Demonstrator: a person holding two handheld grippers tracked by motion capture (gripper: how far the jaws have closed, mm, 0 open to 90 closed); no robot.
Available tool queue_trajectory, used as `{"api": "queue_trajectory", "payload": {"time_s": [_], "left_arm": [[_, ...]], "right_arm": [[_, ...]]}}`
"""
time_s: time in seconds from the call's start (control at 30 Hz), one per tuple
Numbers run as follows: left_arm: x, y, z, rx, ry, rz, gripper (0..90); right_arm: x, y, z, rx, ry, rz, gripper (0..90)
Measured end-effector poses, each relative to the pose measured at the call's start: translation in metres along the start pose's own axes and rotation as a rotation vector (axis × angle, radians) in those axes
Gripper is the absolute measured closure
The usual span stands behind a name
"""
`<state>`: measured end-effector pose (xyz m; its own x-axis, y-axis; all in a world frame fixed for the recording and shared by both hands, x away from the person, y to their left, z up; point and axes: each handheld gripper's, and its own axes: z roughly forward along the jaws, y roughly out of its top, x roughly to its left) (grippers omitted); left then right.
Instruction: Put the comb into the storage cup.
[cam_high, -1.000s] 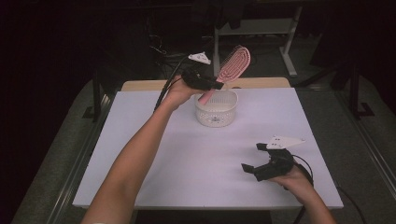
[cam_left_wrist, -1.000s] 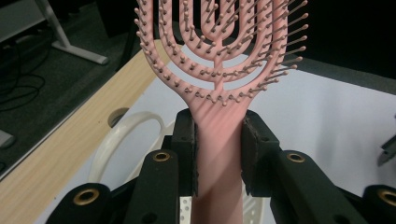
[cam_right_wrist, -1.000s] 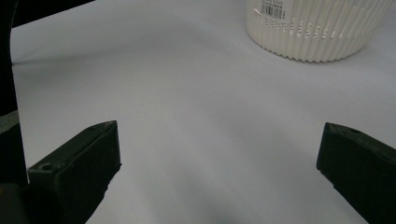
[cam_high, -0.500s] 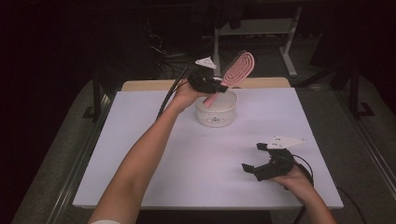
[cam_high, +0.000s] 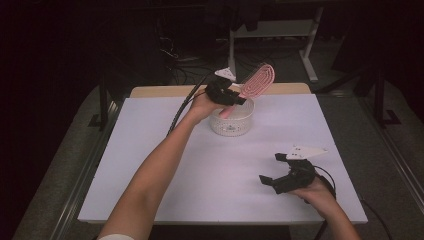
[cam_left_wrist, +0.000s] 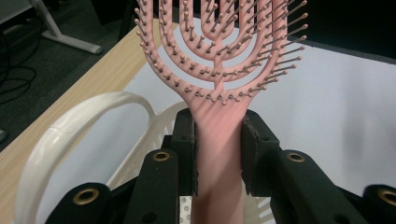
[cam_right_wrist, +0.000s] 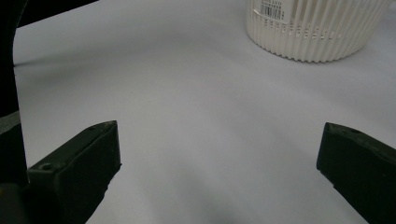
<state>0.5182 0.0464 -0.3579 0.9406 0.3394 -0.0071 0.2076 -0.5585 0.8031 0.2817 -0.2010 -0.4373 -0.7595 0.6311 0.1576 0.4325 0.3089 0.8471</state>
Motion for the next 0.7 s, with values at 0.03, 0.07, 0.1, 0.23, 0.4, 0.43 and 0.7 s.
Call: {"api": "queue_trajectory", "payload": {"time_s": [0.03, 0.07, 0.1, 0.23, 0.4, 0.43, 0.7], "left_arm": [[0.0, -0.001, 0.001, -0.001, 0.003, 0.002, 70.3], [0.0, -0.002, 0.002, -0.002, 0.004, 0.005, 70.3], [0.0, -0.004, 0.003, -0.002, -0.001, 0.001, 70.3], [0.001, -0.01, 0.007, 0.016, 0.0, -0.005, 70.3], [0.003, -0.015, 0.011, 0.052, -0.004, -0.01, 70.3], [0.003, -0.016, 0.012, 0.052, -0.003, -0.011, 70.3], [0.0, -0.019, 0.021, 0.1, -0.002, 0.0, 70.2]], "right_arm": [[0.0, 0.0, 0.0, 0.0, 0.0, -0.001, 0.0], [0.0, 0.0, 0.0, 0.0, 0.0, 0.0, 0.0], [0.0, 0.0, 0.0, -0.001, 0.0, -0.002, 0.0], [0.0, 0.0, 0.0, 0.002, 0.0, -0.002, 0.0], [0.0, 0.0, 0.001, 0.003, 0.002, -0.002, 0.0], [0.0, 0.0, 0.001, 0.004, 0.001, -0.002, 0.0], [0.0, 0.0, 0.0, 0.001, 0.001, -0.003, 0.0]]}}
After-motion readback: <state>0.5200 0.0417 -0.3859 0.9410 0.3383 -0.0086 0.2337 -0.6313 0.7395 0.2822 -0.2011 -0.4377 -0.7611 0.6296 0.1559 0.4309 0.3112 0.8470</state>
